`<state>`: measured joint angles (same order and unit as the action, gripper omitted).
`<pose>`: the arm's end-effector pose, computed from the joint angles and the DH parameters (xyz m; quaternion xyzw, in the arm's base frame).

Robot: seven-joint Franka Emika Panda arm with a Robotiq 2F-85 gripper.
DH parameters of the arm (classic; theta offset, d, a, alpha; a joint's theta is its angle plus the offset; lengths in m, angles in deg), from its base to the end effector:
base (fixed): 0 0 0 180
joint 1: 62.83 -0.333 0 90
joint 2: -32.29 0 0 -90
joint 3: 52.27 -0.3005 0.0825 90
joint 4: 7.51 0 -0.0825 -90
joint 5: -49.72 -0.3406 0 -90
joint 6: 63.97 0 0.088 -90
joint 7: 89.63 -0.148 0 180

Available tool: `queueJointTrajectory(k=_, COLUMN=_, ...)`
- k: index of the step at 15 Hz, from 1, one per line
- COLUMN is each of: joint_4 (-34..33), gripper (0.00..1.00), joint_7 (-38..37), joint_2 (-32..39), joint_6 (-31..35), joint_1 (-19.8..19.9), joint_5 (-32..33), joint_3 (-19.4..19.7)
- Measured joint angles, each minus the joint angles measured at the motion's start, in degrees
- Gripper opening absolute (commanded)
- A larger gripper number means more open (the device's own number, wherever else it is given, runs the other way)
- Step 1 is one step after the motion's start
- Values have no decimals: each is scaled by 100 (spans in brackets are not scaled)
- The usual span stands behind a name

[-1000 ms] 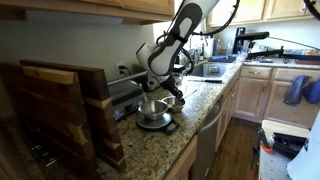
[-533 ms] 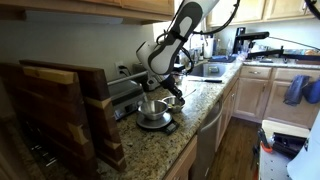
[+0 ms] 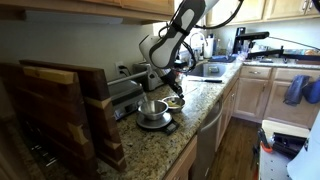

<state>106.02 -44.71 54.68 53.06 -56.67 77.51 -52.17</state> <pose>0.5221 -0.1003 0.2310 0.8563 0.4517 -0.2273 0.1056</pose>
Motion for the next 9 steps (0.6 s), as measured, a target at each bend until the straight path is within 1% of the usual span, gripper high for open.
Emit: queueJointTrajectory(k=9, joint_4=382, gripper=2, joint_7=76, joint_2=-346, joint_6=351, joint_1=275, joint_5=-516, joint_3=51)
